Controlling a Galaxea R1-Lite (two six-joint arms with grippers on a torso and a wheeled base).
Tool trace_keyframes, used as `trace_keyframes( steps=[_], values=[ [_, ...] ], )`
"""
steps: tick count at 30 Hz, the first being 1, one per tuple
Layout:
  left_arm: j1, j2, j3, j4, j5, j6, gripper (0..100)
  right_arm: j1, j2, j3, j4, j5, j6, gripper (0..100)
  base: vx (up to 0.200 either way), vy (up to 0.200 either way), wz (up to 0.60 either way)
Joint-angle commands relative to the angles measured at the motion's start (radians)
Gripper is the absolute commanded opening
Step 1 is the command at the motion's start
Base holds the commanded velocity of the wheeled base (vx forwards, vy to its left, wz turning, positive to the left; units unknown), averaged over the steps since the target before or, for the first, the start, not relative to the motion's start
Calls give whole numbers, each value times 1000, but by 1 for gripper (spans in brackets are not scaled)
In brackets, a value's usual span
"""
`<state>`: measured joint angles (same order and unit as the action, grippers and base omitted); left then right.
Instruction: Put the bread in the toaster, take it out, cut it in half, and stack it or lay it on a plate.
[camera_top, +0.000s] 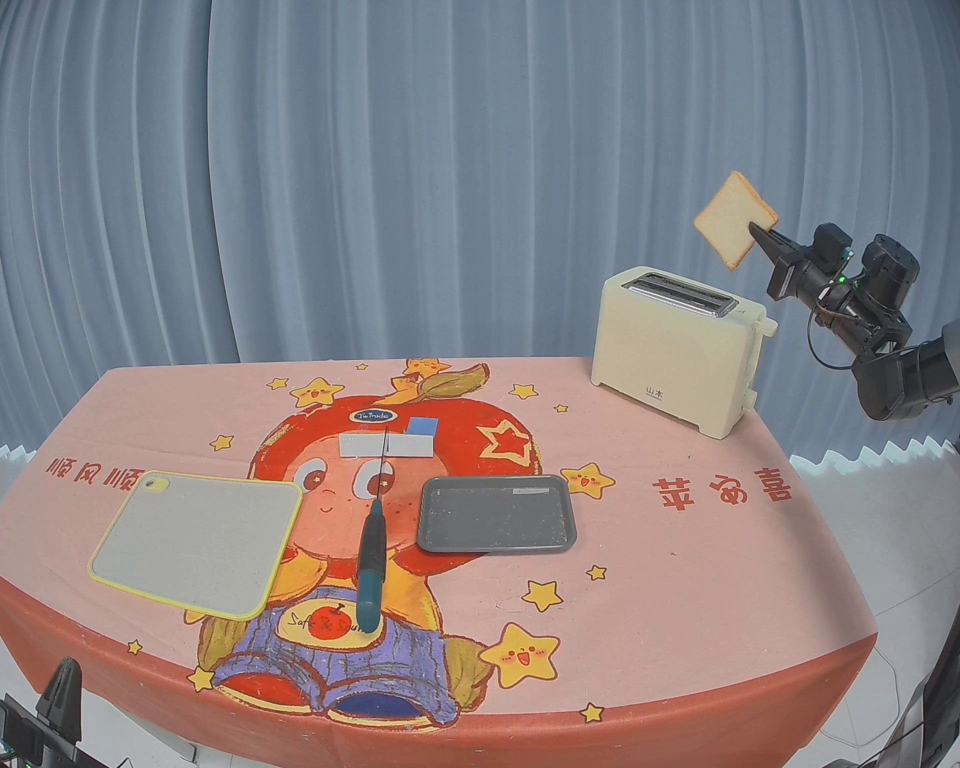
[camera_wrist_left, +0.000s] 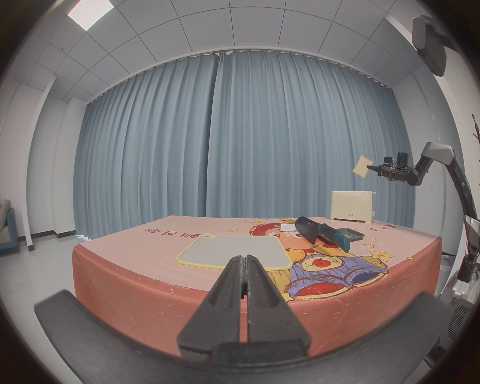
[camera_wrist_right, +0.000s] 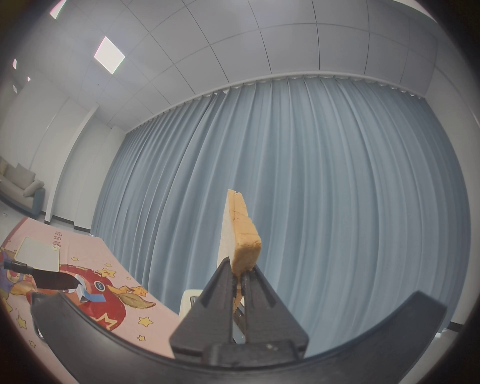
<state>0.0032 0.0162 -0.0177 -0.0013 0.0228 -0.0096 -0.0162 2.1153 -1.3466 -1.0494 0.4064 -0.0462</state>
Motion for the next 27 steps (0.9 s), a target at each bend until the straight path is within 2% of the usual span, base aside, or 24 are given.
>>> trace_keyframes(
  steps=[1,5,8,12,15,19,27],
  values=[
    [1,-5,18,0,0,0,0,-1,63,-42,34,6,-12,0,0,0,0],
    [1,-5,18,0,0,-1,0,-1,94,-43,46,11,-34,0,0,0,0],
    [1,-5,18,0,0,0,0,4,97,-43,49,32,-40,0,0,0,0],
    [0,-5,18,0,0,0,0,13,95,-42,75,32,-44,0,0,0,0],
    [0,-5,18,0,0,0,0,13,95,-49,106,32,-70,0,0,0,0],
    [1,-5,18,0,0,0,0,7,101,-74,146,32,-96,0,0,0,0],
    [1,-5,18,0,0,0,0,10,132,-154,189,32,-104,0,0,0,0]
  ],
)
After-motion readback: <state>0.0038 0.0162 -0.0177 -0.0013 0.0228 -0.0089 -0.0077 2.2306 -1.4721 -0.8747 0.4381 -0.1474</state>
